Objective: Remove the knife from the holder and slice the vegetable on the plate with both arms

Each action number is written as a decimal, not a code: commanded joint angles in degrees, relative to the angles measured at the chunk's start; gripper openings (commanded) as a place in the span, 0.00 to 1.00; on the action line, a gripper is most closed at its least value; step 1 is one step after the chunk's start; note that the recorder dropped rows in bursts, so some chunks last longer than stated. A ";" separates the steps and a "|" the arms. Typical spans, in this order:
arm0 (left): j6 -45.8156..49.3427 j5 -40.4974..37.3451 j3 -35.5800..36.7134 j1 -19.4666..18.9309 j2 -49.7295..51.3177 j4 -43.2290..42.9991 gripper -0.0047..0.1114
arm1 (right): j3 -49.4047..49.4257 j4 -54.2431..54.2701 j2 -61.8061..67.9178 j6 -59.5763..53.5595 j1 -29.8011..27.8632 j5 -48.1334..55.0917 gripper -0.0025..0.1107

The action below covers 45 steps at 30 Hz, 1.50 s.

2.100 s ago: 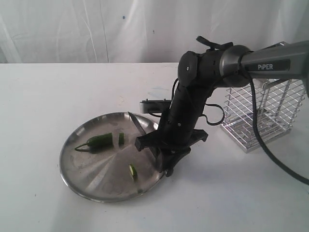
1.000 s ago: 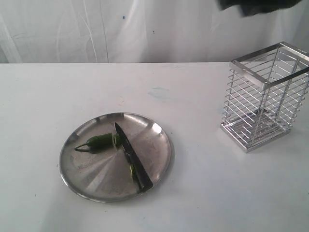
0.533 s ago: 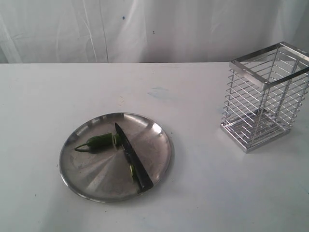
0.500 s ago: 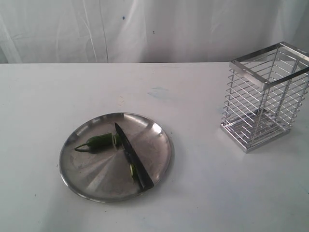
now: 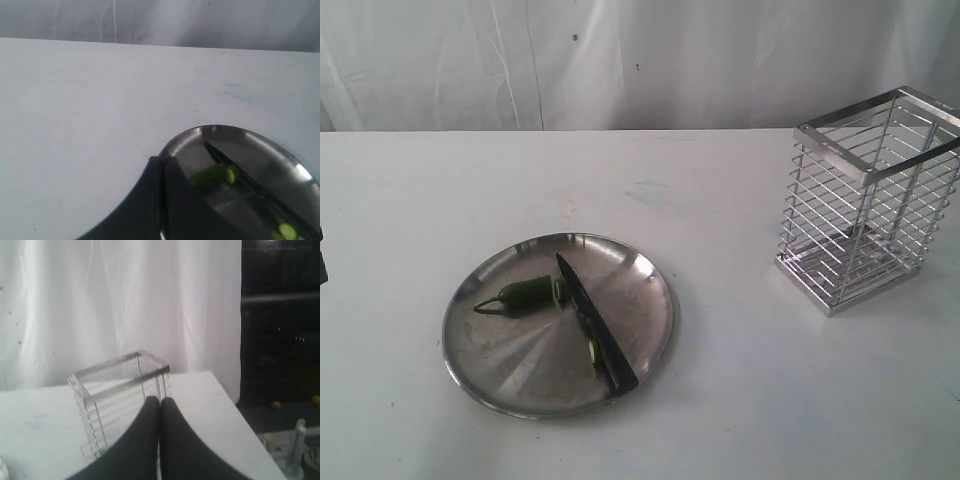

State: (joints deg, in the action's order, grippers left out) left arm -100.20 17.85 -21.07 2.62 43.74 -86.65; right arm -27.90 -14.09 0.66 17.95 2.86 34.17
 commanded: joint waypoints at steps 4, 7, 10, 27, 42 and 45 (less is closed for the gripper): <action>-0.23 0.64 0.29 -0.22 -0.39 -0.78 0.04 | 1.02 2.01 -0.66 -5.25 0.10 11.14 0.02; -0.23 0.64 0.29 -0.22 -0.39 -0.78 0.04 | 1.02 4.55 -0.66 -12.56 0.10 3.25 0.02; -0.23 0.64 0.29 -0.22 -0.39 -0.78 0.04 | 1.14 7.00 -0.66 -21.66 0.10 -12.00 0.02; -0.23 0.66 0.29 -0.22 -0.39 -0.78 0.04 | 27.90 21.22 -0.66 -25.22 -0.12 -35.01 0.02; -0.23 0.66 0.29 -0.22 -0.39 -0.78 0.04 | 27.90 21.77 -0.66 -25.22 -0.12 -13.84 0.02; -0.23 0.66 0.29 -0.22 -0.39 -0.78 0.04 | 27.90 21.77 -0.66 -25.22 -0.12 -13.84 0.02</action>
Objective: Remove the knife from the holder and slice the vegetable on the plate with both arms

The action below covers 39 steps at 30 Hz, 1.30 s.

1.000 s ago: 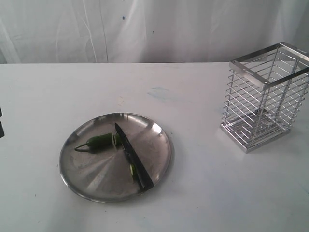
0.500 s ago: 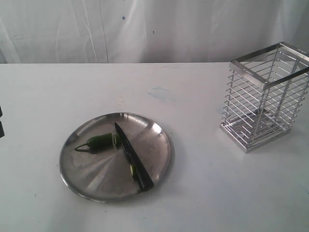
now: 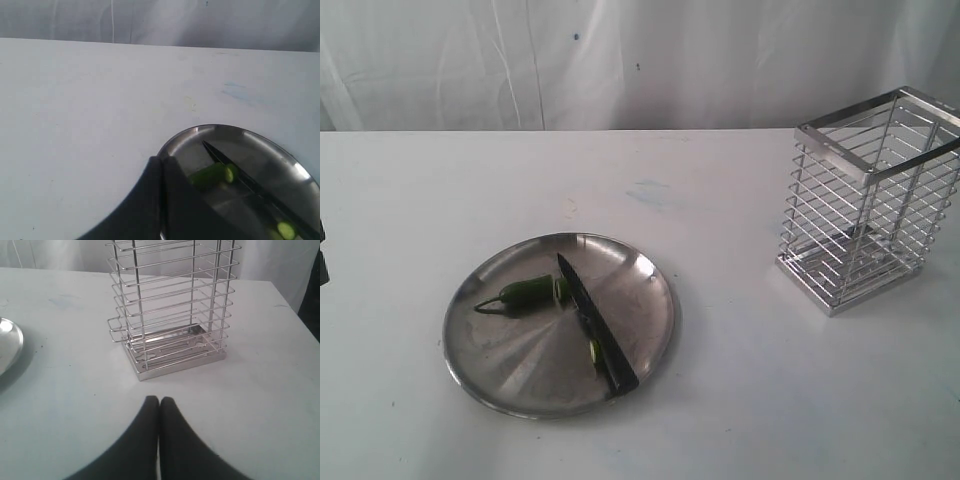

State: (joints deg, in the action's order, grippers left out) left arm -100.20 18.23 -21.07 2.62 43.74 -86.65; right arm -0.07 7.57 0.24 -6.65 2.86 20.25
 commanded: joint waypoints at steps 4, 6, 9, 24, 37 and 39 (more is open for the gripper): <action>-0.23 0.28 0.29 -0.22 -0.39 -0.78 0.04 | 0.07 0.11 -0.24 -0.62 -0.12 0.07 0.02; -0.23 0.28 0.29 -0.22 -0.39 -0.78 0.04 | 0.07 0.11 -0.24 -0.62 -0.12 -0.05 0.02; -0.23 0.28 0.29 -0.22 -0.39 -0.78 0.04 | 0.07 0.11 -0.24 -0.62 -0.12 -0.05 0.02; 100.20 3.18 11.18 -0.22 -22.52 76.88 0.07 | 0.07 0.11 -0.24 -0.62 -0.12 0.05 0.02; 88.16 -32.61 21.07 -2.69 -43.74 71.34 0.47 | 0.07 0.11 -0.24 -0.23 -0.12 -0.06 0.02; 90.47 -33.25 21.07 -2.69 -43.74 71.22 0.50 | 0.07 0.11 -0.24 -0.23 -0.12 -0.06 0.02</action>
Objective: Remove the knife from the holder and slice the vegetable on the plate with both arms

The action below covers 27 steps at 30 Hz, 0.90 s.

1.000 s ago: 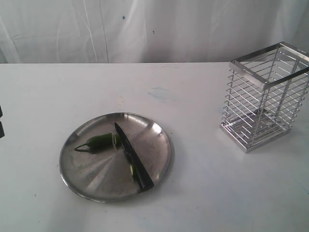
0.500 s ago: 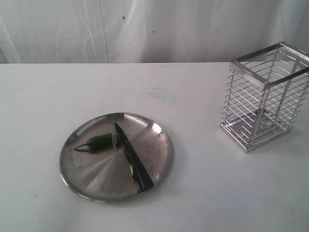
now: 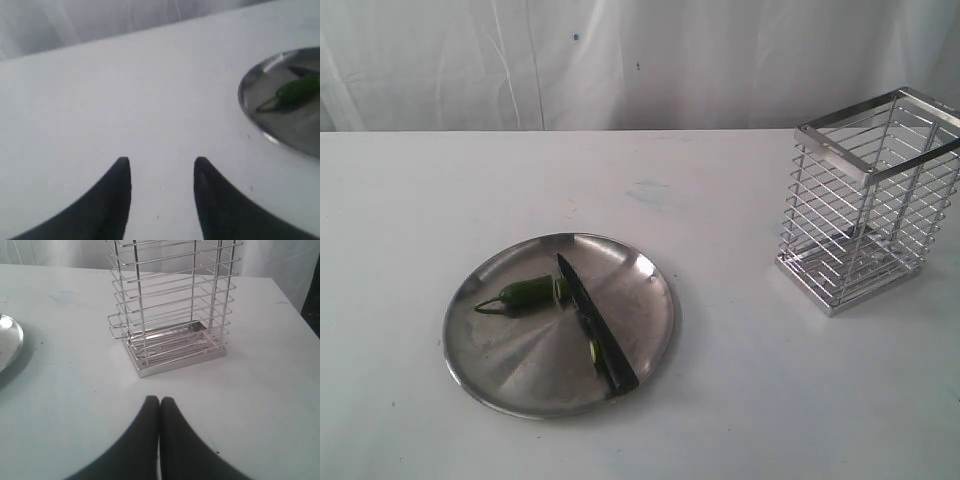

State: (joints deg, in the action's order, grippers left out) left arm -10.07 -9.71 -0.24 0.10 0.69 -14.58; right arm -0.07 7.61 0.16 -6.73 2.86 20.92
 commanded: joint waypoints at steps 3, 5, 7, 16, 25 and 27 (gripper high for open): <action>4.21 -4.82 0.24 -0.10 -0.69 -0.51 0.52 | 0.07 0.06 -0.16 -0.14 -0.12 -0.73 0.02; 4.50 -4.48 0.24 -0.06 -0.69 2.18 0.52 | 0.07 0.06 -0.16 -0.14 -0.12 -0.73 0.02; 4.48 -3.39 0.24 -0.06 -0.69 9.06 0.52 | 0.07 0.06 -0.16 -0.14 -0.12 -0.73 0.02; 12.11 -3.51 0.24 -0.06 -0.69 11.69 0.21 | 0.07 0.06 -0.16 -0.14 -0.12 -0.62 0.02; 11.20 -3.62 0.24 -0.10 -0.69 14.02 0.04 | 0.07 0.06 -0.16 -0.14 -0.12 -0.74 0.02; 3.56 -3.76 0.24 -0.10 -0.69 14.58 0.04 | 0.07 0.06 -0.16 -0.14 -0.12 -0.74 0.02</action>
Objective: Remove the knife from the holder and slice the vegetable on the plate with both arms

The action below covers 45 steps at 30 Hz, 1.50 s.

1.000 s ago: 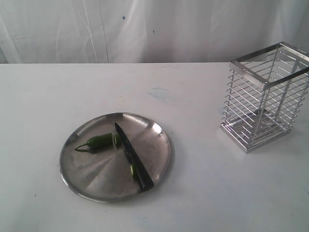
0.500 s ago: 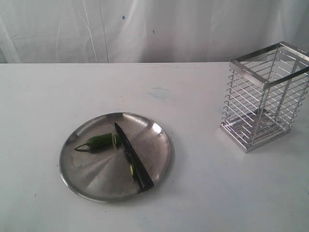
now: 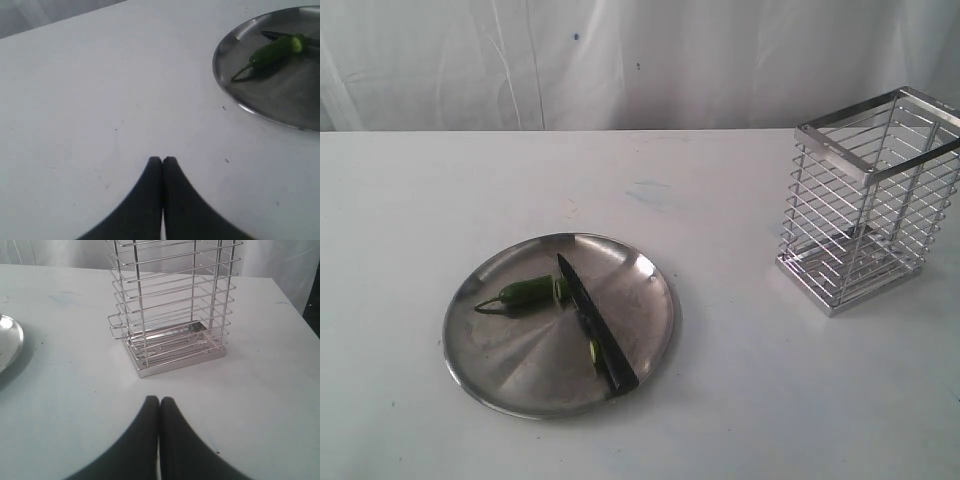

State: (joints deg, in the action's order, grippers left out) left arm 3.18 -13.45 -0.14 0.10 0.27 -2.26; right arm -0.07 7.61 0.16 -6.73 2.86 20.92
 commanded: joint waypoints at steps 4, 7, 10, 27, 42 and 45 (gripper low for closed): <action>-20.41 -0.01 0.14 -0.10 -0.27 2.57 0.04 | 0.07 0.06 -0.16 -0.14 -0.12 -0.74 0.02; -22.36 -0.01 0.14 -0.10 -0.27 2.57 0.04 | 0.07 0.06 -0.16 -0.14 -0.12 -0.74 0.02; -17.89 0.13 0.14 -0.10 -0.27 2.57 0.04 | 0.07 0.06 -0.16 -0.14 -0.12 -0.74 0.02; -14.77 0.07 0.14 -0.10 -0.27 2.26 0.04 | 0.07 0.06 -0.16 -0.14 -0.12 -0.74 0.02; -14.76 0.07 0.14 -0.10 -0.27 2.26 0.04 | 0.07 0.06 -0.16 -0.14 -0.12 -0.74 0.02; -14.76 0.07 0.14 -0.10 -0.27 2.26 0.04 | 0.07 0.06 -0.16 -0.14 -0.12 -0.74 0.02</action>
State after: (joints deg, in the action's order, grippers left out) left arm -11.74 -13.36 -0.14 0.10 0.27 0.00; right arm -0.07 7.61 0.16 -6.73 2.86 20.92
